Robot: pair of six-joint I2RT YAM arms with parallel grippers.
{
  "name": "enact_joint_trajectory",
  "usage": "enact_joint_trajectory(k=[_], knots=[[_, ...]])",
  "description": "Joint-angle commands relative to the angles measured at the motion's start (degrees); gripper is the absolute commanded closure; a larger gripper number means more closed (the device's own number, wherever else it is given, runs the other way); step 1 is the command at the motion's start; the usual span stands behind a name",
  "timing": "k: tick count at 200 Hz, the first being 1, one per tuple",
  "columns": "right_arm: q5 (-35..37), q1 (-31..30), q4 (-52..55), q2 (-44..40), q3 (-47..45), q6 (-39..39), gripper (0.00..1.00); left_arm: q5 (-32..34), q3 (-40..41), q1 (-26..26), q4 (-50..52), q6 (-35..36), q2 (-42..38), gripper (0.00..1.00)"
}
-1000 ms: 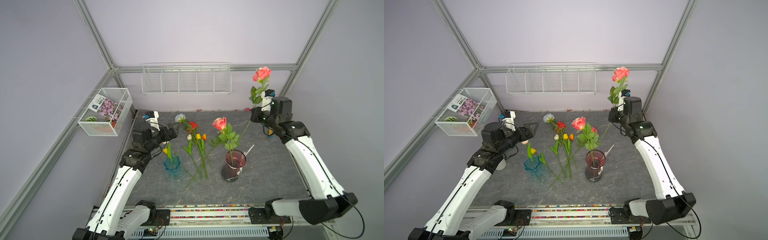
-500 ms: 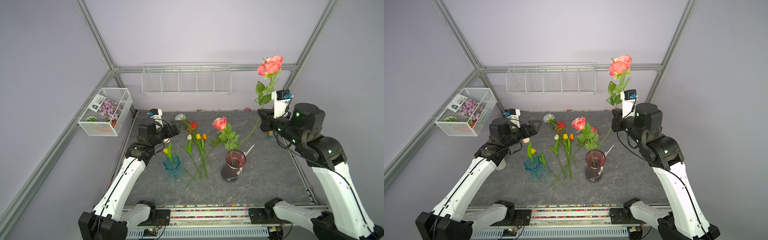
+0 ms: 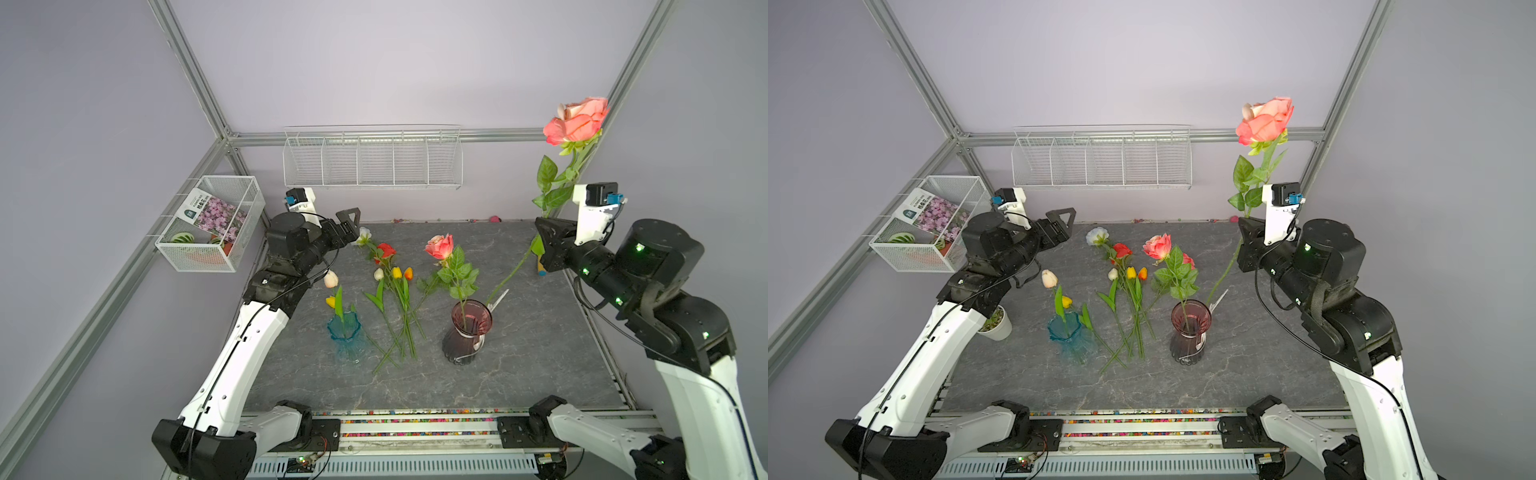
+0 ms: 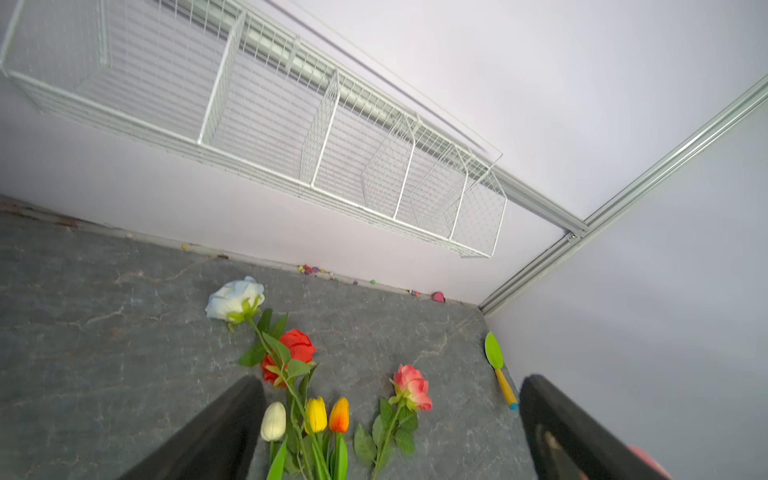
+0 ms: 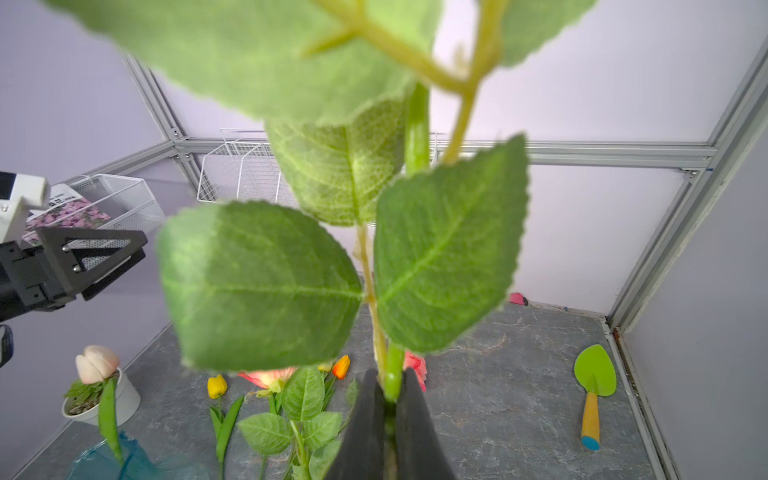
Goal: Arrange the flowers in different vases according to their variety
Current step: Insert the flower into the vase.
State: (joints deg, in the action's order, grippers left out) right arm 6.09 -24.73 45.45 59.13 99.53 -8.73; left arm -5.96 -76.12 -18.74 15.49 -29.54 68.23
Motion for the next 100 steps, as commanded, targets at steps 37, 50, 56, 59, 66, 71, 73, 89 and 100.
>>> enact_joint_trajectory(k=[37, 50, 56, 59, 66, 71, 73, 89, 100], knots=[[-4.79, -0.35, -1.59, -2.31, 3.01, -2.59, 1.0, 3.14, -1.85, -1.68, -0.17, 1.04, 3.71, 0.0], [-6.1, -0.34, -1.6, -2.35, 3.87, -3.03, 1.0, 3.43, -1.92, -2.55, -0.46, 0.96, 4.56, 0.0], [-6.55, -0.33, -1.51, -2.36, 4.07, -3.21, 1.0, 3.41, -1.94, -2.93, -0.56, 0.87, 5.0, 0.0], [-6.67, -0.35, -1.36, -2.35, 4.21, -3.3, 1.0, 3.36, -2.05, -3.07, -0.59, 0.8, 5.25, 0.0], [-7.02, -0.36, -1.2, -2.39, 4.26, -3.49, 1.0, 3.18, -2.23, -3.38, -0.75, 0.76, 5.78, 0.0], [-7.14, -0.4, -1.04, -2.42, 4.12, -3.56, 1.0, 2.95, -2.34, -3.53, -0.87, 0.57, 6.15, 0.0], [-7.14, -0.34, -0.93, -2.37, 4.08, -3.57, 1.0, 2.9, -2.3, -3.55, -0.89, 0.5, 6.31, 0.0], [-7.06, -0.35, 0.76, -1.97, 3.7, -3.92, 1.0, 2.01, -2.46, -3.99, -1.16, -0.26, 7.35, 0.0], [-7.46, -0.35, 1.67, -1.86, 2.53, -4.25, 1.0, 1.28, -2.37, -4.32, -1.56, -1.02, 8.04, 0.0]])
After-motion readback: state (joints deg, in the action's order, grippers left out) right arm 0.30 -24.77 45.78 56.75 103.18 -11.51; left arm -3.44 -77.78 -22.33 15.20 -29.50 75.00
